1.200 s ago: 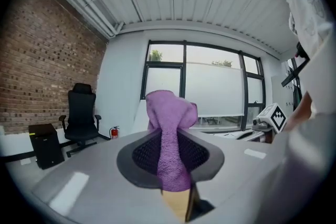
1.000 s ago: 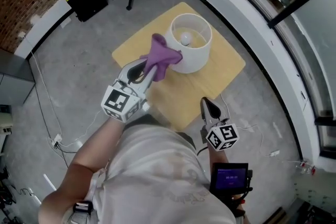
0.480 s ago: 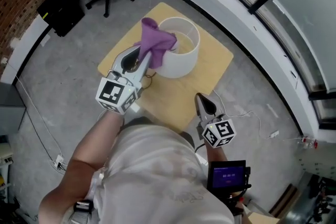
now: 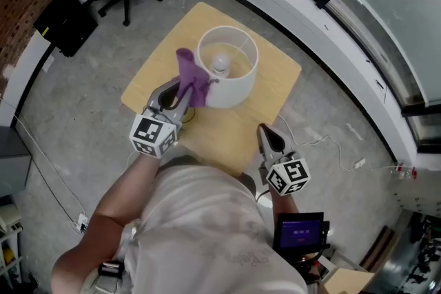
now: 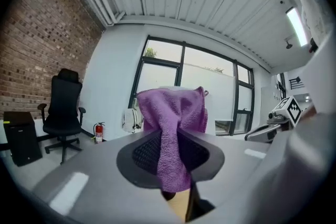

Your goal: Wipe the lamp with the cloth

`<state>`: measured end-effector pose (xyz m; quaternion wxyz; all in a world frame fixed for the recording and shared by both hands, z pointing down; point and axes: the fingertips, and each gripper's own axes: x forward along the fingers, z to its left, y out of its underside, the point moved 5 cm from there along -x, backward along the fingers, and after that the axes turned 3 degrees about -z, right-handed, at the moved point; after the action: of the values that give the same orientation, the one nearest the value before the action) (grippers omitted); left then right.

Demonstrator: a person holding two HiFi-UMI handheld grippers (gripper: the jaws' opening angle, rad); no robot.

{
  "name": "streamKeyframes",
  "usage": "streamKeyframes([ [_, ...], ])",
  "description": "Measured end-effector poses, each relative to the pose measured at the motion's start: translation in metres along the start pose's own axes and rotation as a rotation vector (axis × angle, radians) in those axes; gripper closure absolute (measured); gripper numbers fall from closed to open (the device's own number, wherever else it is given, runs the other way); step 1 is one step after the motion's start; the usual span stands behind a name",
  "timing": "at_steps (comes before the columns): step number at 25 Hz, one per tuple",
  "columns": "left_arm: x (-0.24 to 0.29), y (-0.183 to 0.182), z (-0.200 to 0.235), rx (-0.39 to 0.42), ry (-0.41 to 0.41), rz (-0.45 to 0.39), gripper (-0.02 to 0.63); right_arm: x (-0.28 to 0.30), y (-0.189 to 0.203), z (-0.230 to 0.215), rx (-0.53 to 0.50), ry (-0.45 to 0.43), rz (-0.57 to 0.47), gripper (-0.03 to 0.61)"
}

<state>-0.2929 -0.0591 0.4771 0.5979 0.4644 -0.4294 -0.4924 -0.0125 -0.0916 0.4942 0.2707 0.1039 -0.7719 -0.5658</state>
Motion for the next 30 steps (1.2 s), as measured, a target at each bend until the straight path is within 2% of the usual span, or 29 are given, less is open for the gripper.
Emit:
streamKeyframes([
  [10, 0.005, 0.041, 0.016, -0.046, 0.048, 0.099, 0.532, 0.003, 0.008, -0.002, 0.020, 0.039, 0.005, 0.565],
  [13, 0.002, 0.052, 0.025, -0.042, 0.024, 0.161, 0.532, 0.001, 0.007, -0.002, 0.021, 0.051, 0.003, 0.565],
  [15, 0.000, 0.053, 0.030, -0.047, 0.002, 0.174, 0.532, -0.001, 0.006, -0.002, 0.021, 0.053, 0.002, 0.565],
  [20, 0.000, 0.019, 0.035, -0.052, -0.003, 0.078, 0.531, -0.006, 0.004, -0.006, 0.019, 0.055, 0.003, 0.565],
  [26, 0.015, -0.062, 0.040, 0.017, 0.078, -0.102, 0.531, -0.001, 0.000, -0.003, 0.013, 0.049, -0.009, 0.565],
  [28, 0.024, -0.077, 0.039, 0.038, 0.106, -0.129, 0.531, 0.000, -0.001, -0.002, 0.009, 0.045, -0.009, 0.565],
  [30, 0.033, -0.078, 0.040, 0.056, 0.114, -0.114, 0.531, 0.001, 0.000, -0.001, 0.005, 0.043, -0.005, 0.565],
])
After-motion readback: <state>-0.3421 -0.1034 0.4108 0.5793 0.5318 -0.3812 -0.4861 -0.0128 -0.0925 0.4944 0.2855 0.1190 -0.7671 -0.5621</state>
